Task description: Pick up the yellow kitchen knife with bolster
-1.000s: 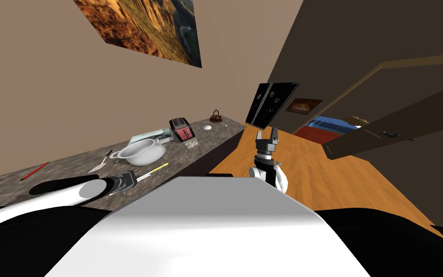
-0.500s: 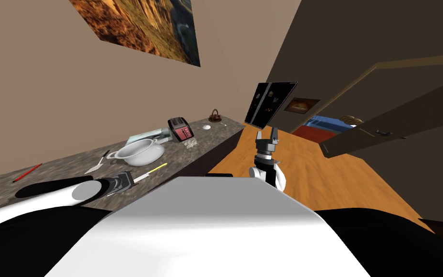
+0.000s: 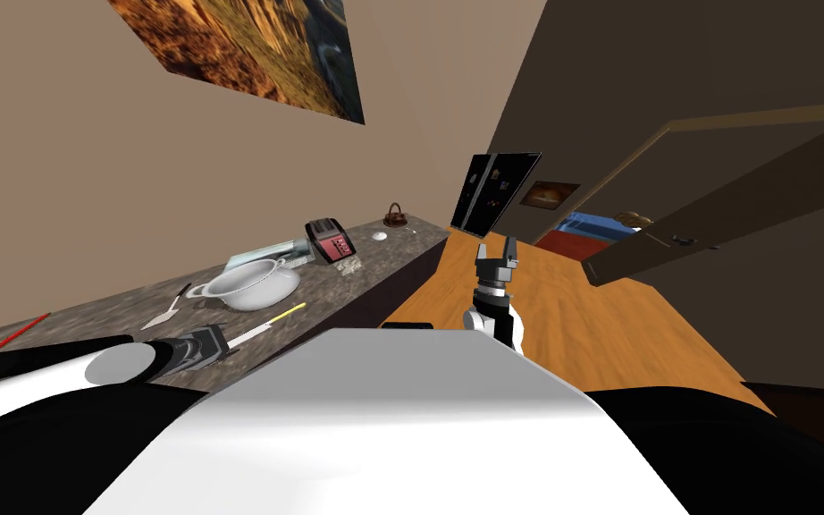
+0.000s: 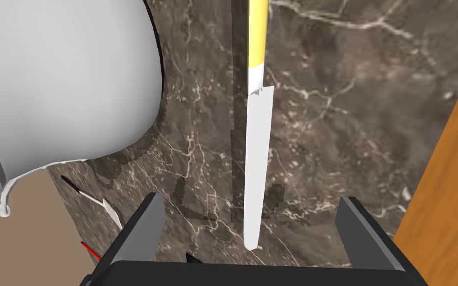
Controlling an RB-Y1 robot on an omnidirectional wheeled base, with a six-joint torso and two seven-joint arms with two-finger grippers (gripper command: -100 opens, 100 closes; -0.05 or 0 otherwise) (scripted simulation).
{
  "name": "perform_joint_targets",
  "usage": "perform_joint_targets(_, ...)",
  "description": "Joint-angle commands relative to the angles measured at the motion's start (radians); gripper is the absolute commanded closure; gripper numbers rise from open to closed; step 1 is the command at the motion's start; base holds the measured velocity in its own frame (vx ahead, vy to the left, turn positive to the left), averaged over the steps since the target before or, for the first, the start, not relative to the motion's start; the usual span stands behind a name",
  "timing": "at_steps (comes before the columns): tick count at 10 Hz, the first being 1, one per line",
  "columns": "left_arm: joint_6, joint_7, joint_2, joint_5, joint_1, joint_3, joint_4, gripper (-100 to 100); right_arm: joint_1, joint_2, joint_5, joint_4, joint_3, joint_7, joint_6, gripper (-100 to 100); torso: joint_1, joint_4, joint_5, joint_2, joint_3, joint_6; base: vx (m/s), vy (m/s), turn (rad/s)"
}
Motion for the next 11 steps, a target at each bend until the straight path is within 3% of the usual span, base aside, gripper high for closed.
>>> perform_joint_targets(1,0.031,0.006,-0.001,0.004,0.010,0.027,-0.010,-100,0.000,0.000,0.000,0.000,0.000,0.000,0.000,0,0.000,0.000,0.000,0.000,0.000,0.000,-0.028,-0.028,-0.067)
perform_joint_targets(4,0.089,0.021,0.005,0.009,0.028,0.060,-0.007,-100,0.000,0.000,0.000,0.000,0.000,0.000,0.000,0,0.001,0.000,0.000,0.001,0.000,0.000,-0.039,-0.025,-0.101)
perform_joint_targets(6,0.133,0.040,0.024,0.018,0.043,0.061,0.020,-100,0.000,0.000,0.000,0.000,0.000,0.000,0.000,0,0.001,0.000,0.000,0.001,0.001,0.000,-0.039,-0.005,-0.140)
perform_joint_targets(11,0.198,0.107,0.114,0.084,0.062,-0.027,0.118,-100,0.000,0.000,0.000,0.000,0.000,0.000,0.000,0,0.010,-0.001,0.003,-0.003,-0.002,0.000,-0.001,0.089,-0.125)
